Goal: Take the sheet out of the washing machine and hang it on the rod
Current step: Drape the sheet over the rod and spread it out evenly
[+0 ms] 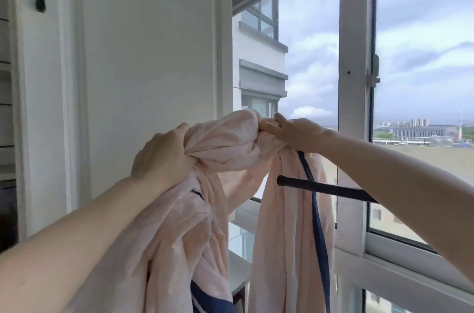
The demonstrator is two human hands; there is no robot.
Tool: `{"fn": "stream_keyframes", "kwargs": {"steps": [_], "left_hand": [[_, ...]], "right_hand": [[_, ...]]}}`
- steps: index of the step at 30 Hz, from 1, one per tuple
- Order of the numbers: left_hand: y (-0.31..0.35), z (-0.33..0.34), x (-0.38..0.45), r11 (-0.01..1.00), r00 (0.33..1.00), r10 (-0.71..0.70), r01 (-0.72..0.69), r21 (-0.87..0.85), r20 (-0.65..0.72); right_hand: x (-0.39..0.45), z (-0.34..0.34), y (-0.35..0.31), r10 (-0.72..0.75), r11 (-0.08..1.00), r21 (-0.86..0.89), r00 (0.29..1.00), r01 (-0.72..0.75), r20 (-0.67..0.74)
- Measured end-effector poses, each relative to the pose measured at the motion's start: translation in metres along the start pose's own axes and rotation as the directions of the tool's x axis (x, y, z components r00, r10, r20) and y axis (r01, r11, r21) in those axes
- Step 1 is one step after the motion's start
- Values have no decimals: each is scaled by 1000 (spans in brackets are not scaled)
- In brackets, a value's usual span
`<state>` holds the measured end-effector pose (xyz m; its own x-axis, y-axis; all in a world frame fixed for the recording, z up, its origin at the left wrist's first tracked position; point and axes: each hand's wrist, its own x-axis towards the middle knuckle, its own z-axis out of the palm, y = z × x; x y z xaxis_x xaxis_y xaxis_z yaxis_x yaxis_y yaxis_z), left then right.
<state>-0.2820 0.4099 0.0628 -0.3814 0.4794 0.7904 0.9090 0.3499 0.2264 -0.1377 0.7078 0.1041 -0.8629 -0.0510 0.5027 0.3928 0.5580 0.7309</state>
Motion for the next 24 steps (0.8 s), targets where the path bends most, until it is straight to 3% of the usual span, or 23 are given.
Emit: {"fn": "stream_keyframes", "kwargs": {"steps": [4,8,14,24], "left_hand": [[15,-17,2,999,999,37,-38,-29,-38],[28,-38,3,996,993,54,-61,-70,-103],[53,-74,5,987,965,127,-146,-65,-228],[97,-124,-24,970,941,213,-236,-59,-263]], "right_hand": [[-18,-15,7,59,996,-54,986,-69,-159],[-32,-30,7,123,977,-147,974,-152,-189],[-45,-74,11,212,952,-151,932,-265,-296],[-91,-125,24,195,949,-156,900,-274,-390]]}}
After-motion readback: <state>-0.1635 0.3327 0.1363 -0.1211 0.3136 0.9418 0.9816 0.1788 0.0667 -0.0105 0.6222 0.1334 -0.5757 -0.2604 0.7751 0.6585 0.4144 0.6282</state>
